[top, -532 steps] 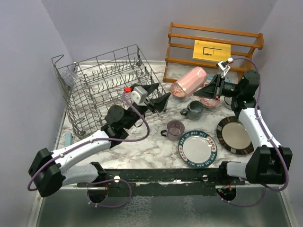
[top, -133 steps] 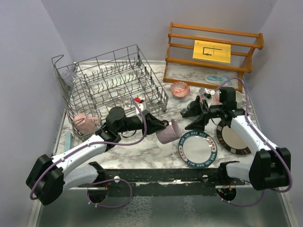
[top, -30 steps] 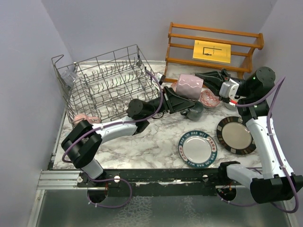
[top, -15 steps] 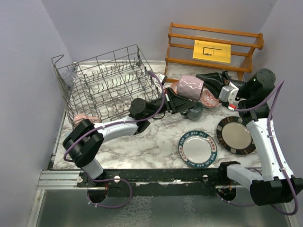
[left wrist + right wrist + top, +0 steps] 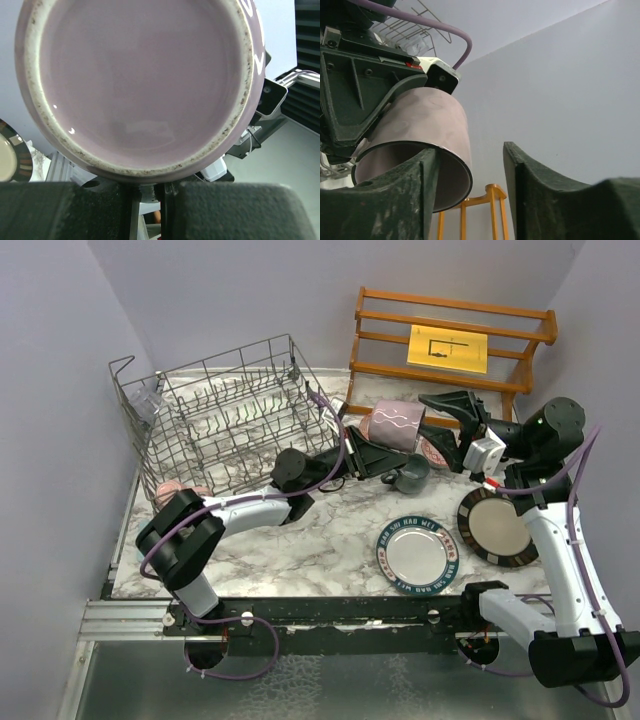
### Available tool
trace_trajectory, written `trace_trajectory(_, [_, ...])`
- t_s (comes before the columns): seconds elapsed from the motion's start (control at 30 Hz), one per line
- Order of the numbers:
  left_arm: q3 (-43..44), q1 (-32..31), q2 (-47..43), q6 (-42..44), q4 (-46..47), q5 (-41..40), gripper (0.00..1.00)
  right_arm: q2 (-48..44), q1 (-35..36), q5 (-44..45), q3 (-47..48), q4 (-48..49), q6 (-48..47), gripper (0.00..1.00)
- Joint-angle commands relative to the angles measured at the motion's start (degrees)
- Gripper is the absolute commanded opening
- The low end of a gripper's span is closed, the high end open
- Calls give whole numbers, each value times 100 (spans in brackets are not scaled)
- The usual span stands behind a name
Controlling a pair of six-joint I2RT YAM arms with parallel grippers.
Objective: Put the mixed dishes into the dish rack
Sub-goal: Pick up the cup at the center of the board.
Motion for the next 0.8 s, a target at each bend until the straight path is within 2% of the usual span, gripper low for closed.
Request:
trace_trajectory(0.0, [-108, 155, -225, 185, 375, -220, 0, -110, 34, 250, 80, -264, 16, 57])
trace_trajectory(0.13, [-333, 400, -610, 622, -325, -351, 0, -118, 34, 589, 389, -1021, 39, 64])
trace_trajectory(0.37, [-328, 1129, -1394, 1554, -2311, -634, 0, -10, 34, 1149, 782, -1842, 1647, 72])
trace_trajectory(0.47, [-118, 1504, -1651, 1849, -3248, -755, 0, 329, 34, 1361, 1053, -2533, 2309, 75])
trace_trajectory(0.63, [687, 2104, -2074, 2881, -5470, -1435, 0, 1245, 31, 858, 1637, -4299, 2401, 75])
trace_trajectory(0.7, [1032, 2370, -2171, 3192, -6222, -1769, 0, 1410, 34, 557, 1423, -4419, 2468, 75])
trace_trajectory(0.77, [1380, 2682, -2223, 3461, -6930, -2124, 0, 1319, 30, 465, 896, -4000, 2672, 72])
